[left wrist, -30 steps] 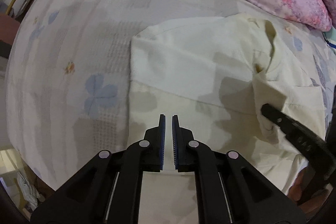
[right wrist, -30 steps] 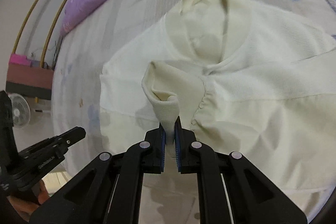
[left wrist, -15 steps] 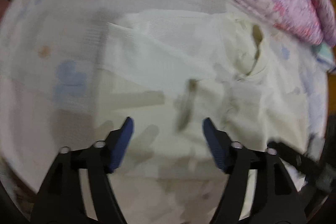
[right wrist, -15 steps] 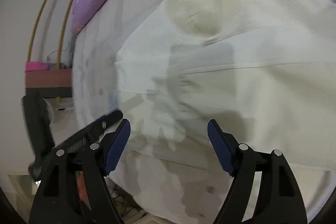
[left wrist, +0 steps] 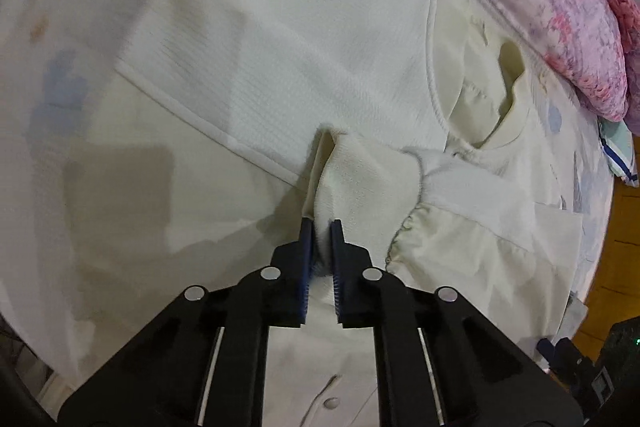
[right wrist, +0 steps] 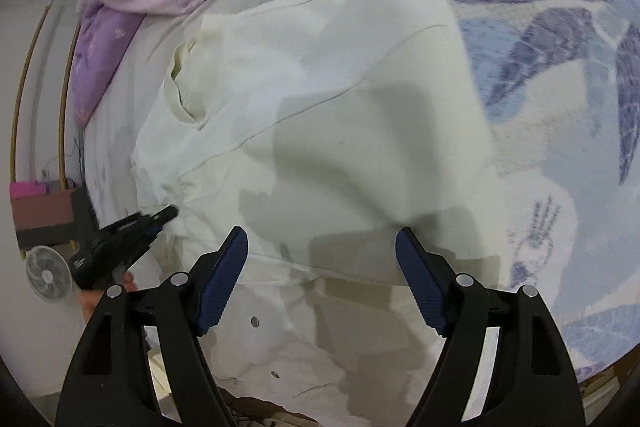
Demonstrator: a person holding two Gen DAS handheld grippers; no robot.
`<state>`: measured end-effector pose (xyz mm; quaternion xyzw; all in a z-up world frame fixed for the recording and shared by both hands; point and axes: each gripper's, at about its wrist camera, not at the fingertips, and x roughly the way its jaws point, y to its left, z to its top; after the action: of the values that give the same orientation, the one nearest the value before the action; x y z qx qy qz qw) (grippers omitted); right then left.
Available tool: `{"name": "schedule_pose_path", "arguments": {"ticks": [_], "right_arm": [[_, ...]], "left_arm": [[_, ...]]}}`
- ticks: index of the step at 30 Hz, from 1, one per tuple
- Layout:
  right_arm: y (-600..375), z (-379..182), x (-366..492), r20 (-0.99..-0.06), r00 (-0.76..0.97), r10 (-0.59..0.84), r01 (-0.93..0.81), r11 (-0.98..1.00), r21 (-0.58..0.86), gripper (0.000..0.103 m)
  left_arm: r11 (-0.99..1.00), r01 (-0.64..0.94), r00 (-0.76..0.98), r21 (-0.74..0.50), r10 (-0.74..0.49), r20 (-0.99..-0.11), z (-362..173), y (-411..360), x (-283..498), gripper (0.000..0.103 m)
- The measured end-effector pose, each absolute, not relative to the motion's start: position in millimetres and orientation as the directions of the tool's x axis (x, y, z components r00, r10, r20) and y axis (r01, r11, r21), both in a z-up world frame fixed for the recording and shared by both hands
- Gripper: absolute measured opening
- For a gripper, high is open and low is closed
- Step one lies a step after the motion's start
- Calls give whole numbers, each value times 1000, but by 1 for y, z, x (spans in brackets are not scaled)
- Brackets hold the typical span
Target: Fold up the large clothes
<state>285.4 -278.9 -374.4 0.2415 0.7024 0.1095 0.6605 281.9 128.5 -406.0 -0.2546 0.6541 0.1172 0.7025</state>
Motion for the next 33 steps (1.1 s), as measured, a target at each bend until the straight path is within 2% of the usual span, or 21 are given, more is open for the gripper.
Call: {"name": "schedule_pose_path", "arguments": {"ticks": [4,6,10,11,12,15,17,21,24,26,30,33], "right_arm": [[-286,-369,289,-914,9,406,174,899,401,72],[-289,-371,292,-916,15,402,168,902,398,60],[-288,-387,299,-939,-21,343,125,933,338,45],[-287,-396,301,-933,-33,358,123,928,351,40],[-287,-406,301,-932,-51,358,124,929,349,31],[-287,-464,300,-936,-158,315,177,941,287,21],[-293,-467,303,-925,-163,344,224,926,304,20],[-298,-435,299,-941,-178,290,193,947,255,20],[-297,-456,280,-925,-288,248,155,965,210,20],[-299,-473,270,-921,-267,283,149,956,251,19],[-319,-441,268,-913,-219,345,223,928,298,22],[-316,-420,258,-947,-199,251,52,968,246,28]], "left_arm": [[829,-522,165,-200,-132,-977,-377,138,273,9],[834,-527,160,-163,-91,-983,-369,145,268,9],[826,-551,138,-117,-48,-989,-365,164,256,9],[826,-554,136,-104,-34,-990,-366,167,255,9],[826,-557,131,-89,-18,-991,-370,171,253,9],[810,-583,90,-69,-20,-996,-389,188,243,9],[804,-591,68,-62,-27,-997,-400,189,243,9],[849,-529,53,-1,31,-998,-401,181,248,9],[853,-521,31,18,40,-999,-412,179,252,10],[851,-525,13,24,37,-999,-418,179,252,11],[875,-481,19,51,68,-998,-411,173,252,11],[887,-459,21,53,71,-997,-408,168,252,12]]}}
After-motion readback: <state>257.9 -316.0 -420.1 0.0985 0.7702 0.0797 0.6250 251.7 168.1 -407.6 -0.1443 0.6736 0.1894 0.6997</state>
